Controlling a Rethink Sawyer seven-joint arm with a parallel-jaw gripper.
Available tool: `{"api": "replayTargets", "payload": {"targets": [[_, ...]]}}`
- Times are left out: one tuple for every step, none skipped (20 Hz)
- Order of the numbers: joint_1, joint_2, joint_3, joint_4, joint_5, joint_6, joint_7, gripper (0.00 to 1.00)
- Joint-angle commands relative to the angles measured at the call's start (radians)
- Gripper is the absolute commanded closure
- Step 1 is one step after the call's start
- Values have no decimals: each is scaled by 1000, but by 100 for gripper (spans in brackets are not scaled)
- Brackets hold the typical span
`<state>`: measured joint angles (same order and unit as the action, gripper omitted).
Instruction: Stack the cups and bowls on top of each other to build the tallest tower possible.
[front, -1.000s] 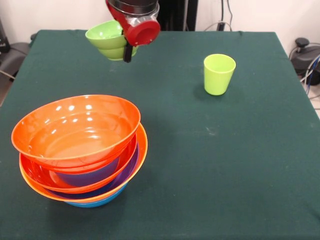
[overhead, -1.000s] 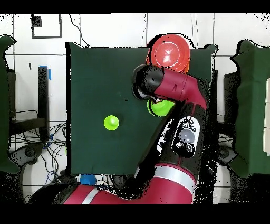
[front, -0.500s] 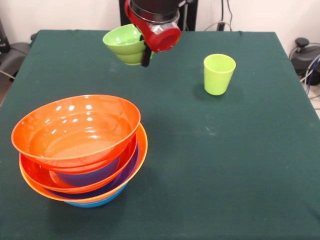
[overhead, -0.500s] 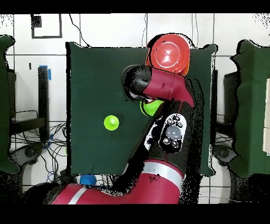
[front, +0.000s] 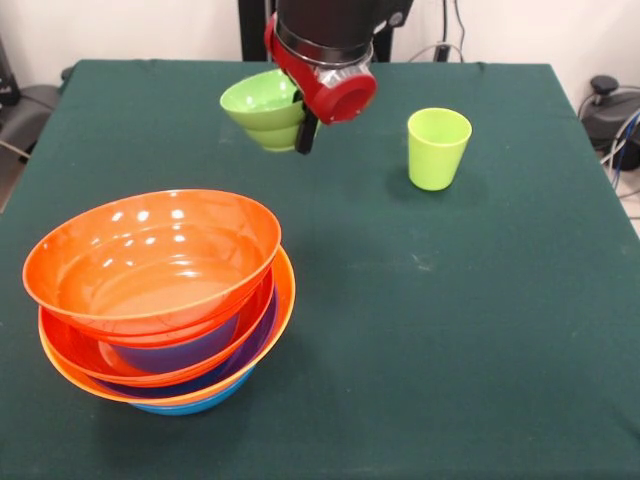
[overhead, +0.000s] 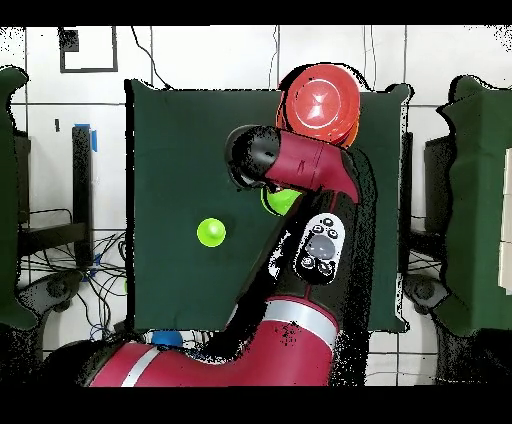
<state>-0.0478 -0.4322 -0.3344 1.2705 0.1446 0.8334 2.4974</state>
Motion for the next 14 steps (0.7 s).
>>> {"api": "replayTargets", "payload": {"targets": [[8, 73, 96, 99, 25, -150, 154, 100], [9, 76, 94, 101, 27, -162, 152, 100], [8, 80, 94, 104, 28, -177, 150, 100], [6, 82, 96, 107, 31, -187, 146, 100], [6, 85, 97, 109, 34, -196, 144, 100], [5, 87, 97, 110, 36, -204, 143, 100], [4, 90, 97, 110, 37, -209, 139, 100], [3, 92, 96, 110, 38, -214, 136, 100], [5, 94, 93, 109, 39, -216, 138, 100], [7, 96, 88, 108, 40, -216, 140, 100], [9, 96, 84, 106, 41, -212, 140, 100], [9, 96, 83, 108, 43, -211, 138, 100], [10, 96, 82, 109, 45, -207, 138, 100], [13, 97, 79, 112, 46, -212, 141, 100]]}}
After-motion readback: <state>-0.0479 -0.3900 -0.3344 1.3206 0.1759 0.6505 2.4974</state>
